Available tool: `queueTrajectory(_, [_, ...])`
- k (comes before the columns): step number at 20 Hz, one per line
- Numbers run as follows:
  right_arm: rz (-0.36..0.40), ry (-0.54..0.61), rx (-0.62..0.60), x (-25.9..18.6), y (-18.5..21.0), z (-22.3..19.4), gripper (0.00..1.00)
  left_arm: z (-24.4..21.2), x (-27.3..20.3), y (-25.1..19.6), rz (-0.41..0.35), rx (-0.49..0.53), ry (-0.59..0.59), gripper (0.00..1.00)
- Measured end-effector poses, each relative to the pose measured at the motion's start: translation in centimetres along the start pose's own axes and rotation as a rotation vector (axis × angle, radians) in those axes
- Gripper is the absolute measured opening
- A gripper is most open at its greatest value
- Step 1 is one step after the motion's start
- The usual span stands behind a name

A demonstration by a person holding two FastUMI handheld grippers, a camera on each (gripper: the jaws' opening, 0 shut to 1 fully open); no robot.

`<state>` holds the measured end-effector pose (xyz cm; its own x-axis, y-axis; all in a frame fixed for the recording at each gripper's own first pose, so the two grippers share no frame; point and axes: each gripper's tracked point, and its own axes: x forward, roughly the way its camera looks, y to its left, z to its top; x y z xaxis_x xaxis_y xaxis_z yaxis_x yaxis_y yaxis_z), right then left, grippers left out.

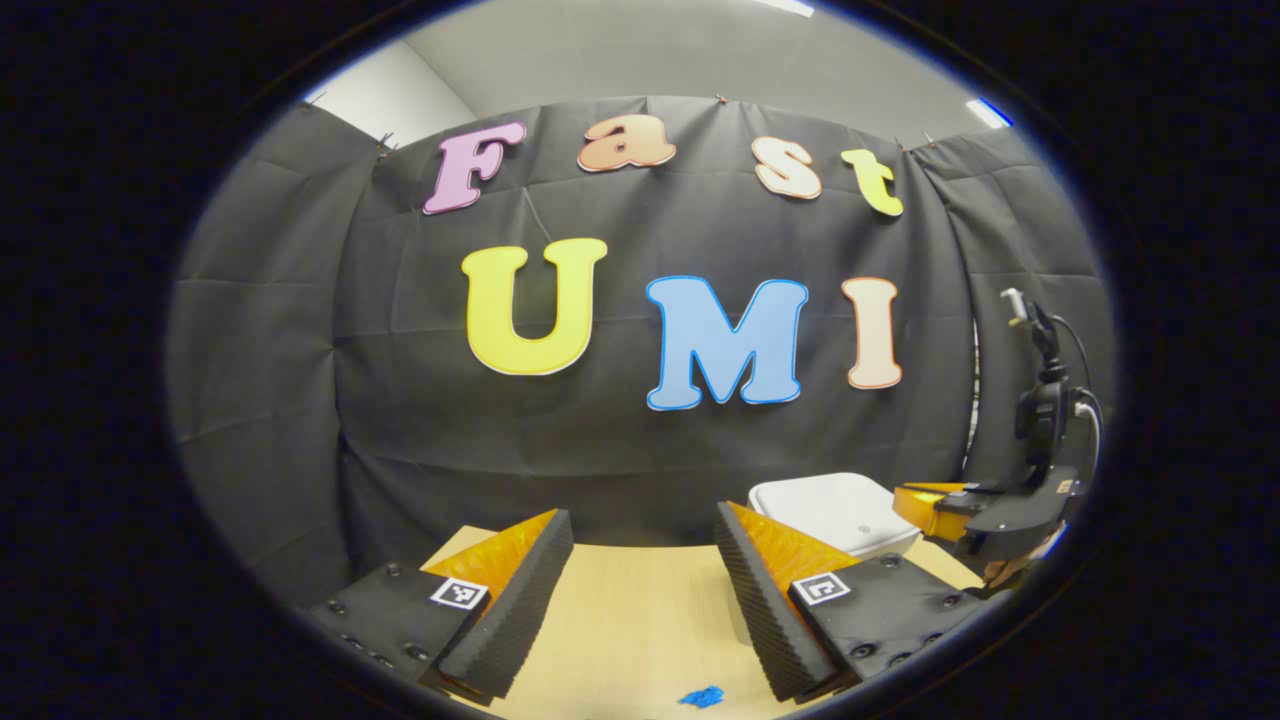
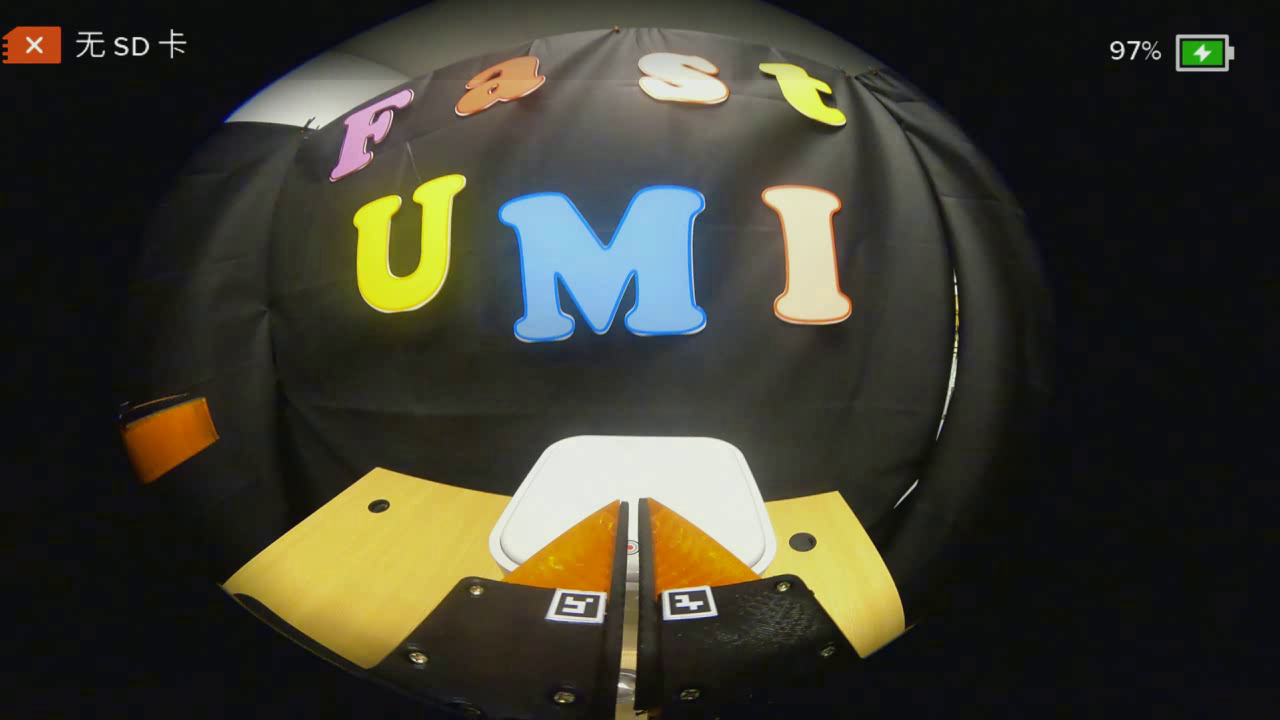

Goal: Press the lid of the desktop garbage bin to open it, pick up the crumpled paper on the desktop and throw it into the bin, then pick up the pop can on the desktop and drop it into the bin, and finally close the garbage bin lid.

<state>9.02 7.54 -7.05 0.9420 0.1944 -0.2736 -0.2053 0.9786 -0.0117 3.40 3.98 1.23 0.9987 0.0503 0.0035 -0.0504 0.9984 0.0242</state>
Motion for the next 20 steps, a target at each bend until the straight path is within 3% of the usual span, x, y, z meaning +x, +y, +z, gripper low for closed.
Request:
queueTrajectory(9, [0.016, 0.099, -0.011, 2.6, -0.1, -3.5, 0.06, -0.8, 0.6, 1.2, 0.034, -0.011, 0.016, 0.95])
queueTrajectory(20, [0.047, 0.119, 0.03, 2.5, -0.1, -4.1, 0.07, -1.4, 1.2, -0.2, 0.015, -0.026, 0.024, 0.95])
